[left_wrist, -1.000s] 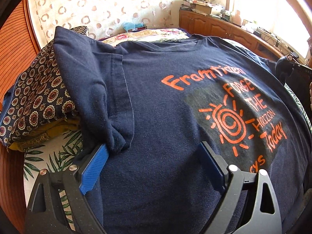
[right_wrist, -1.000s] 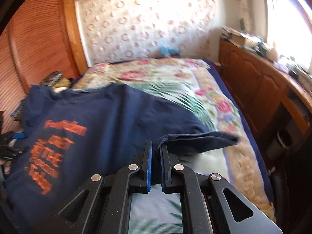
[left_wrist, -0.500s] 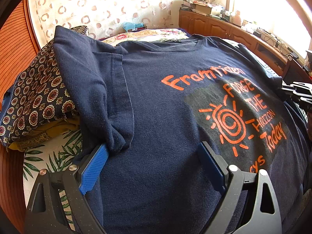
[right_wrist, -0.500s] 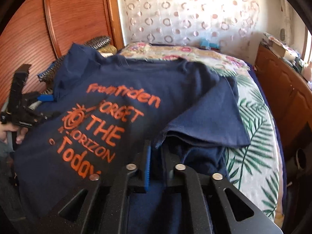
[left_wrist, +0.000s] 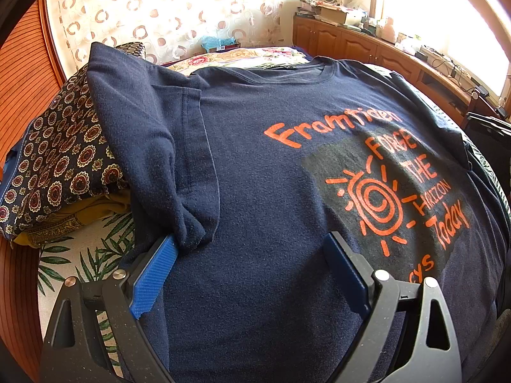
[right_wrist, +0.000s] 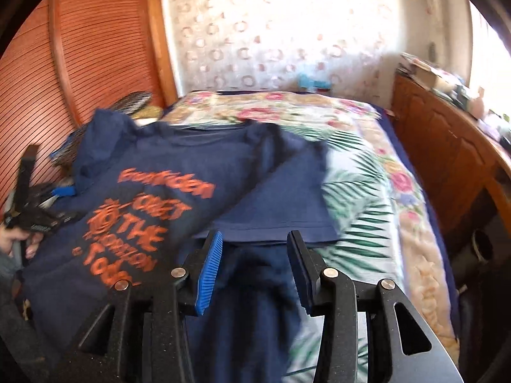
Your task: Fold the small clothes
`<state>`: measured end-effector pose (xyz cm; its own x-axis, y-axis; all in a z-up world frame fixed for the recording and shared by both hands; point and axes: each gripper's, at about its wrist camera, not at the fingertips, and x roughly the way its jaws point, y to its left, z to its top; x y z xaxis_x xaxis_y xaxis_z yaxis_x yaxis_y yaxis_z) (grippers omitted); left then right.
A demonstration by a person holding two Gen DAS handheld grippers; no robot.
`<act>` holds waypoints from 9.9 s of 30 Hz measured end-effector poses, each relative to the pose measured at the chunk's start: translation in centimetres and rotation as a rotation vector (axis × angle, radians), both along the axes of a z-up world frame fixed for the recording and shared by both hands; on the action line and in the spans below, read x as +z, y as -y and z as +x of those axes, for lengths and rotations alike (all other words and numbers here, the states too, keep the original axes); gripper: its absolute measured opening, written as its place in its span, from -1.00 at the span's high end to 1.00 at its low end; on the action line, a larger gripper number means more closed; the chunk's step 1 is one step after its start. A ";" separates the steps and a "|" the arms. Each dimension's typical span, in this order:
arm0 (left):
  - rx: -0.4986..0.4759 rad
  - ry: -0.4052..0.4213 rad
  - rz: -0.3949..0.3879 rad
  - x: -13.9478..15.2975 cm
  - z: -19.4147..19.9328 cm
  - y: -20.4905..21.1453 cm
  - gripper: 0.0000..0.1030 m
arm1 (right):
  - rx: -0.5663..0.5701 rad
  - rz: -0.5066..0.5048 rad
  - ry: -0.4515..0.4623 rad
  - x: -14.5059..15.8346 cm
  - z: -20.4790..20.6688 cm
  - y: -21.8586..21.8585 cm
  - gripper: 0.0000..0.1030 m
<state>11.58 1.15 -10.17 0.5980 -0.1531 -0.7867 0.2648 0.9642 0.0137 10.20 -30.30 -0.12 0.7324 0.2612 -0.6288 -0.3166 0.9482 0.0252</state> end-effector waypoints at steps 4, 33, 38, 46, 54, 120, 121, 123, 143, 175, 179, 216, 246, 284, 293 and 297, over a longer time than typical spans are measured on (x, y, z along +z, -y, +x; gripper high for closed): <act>0.000 0.000 -0.001 0.0 0.0 0.0 -0.79 | -0.061 0.008 -0.065 -1.6 3.0 1.6 0.15; 0.002 0.003 -0.001 0.0 -0.1 0.0 -0.79 | 0.108 -0.023 0.009 2.6 6.6 -4.7 0.93; 0.007 0.055 -0.020 1.0 -0.7 -0.2 -0.79 | -0.001 -0.091 -0.038 0.3 7.1 -1.8 0.06; 0.051 0.157 -0.101 4.2 -2.1 -1.0 -0.79 | -0.063 -0.086 -0.127 -2.3 7.4 1.7 0.06; 0.035 0.184 -0.118 4.8 -3.0 -0.3 -0.79 | -0.018 -0.083 -0.147 -2.4 8.6 1.2 0.94; 0.234 0.216 -0.137 8.0 7.3 -10.4 -0.14 | 0.007 -0.154 -0.051 -4.1 12.6 -4.3 0.05; 0.233 0.212 -0.142 7.9 7.7 -10.3 -0.13 | 0.007 -0.154 -0.051 -4.1 12.6 -4.3 0.05; 0.224 0.207 -0.153 7.8 8.4 -10.3 -0.01 | 0.009 -0.149 -0.052 -4.0 12.6 -4.1 0.05; 0.108 0.200 -0.160 9.0 8.3 -6.9 0.94 | 0.011 -0.147 -0.051 -4.0 12.7 -4.0 0.04; -0.007 0.207 -0.182 5.7 -3.2 -4.5 0.94 | 0.030 -0.094 -0.104 -2.7 17.8 -4.7 0.82; -0.002 0.252 -0.200 6.5 -5.3 -5.2 0.94 | 0.072 -0.027 0.009 0.1 13.4 -4.8 0.83; 0.150 0.208 -0.242 3.8 -15.6 -12.6 0.82 | 0.126 -0.024 -0.029 -3.8 -7.2 1.5 0.83; 0.090 0.144 -0.131 6.8 -1.9 -10.7 -0.58 | 0.037 0.022 0.003 -2.8 0.5 2.0 0.06; -0.001 -0.031 -0.144 0.9 -3.8 -7.6 0.31 | 0.076 -0.038 -0.117 -4.9 2.0 0.2 -0.25; -0.029 0.040 -0.140 3.1 -6.2 -5.8 0.63 | 0.131 -0.058 -0.128 -4.8 0.5 -0.7 0.63; -0.046 0.112 -0.193 5.9 -8.2 -6.0 0.64 | 0.138 -0.025 -0.105 -3.7 -1.3 -0.2 0.70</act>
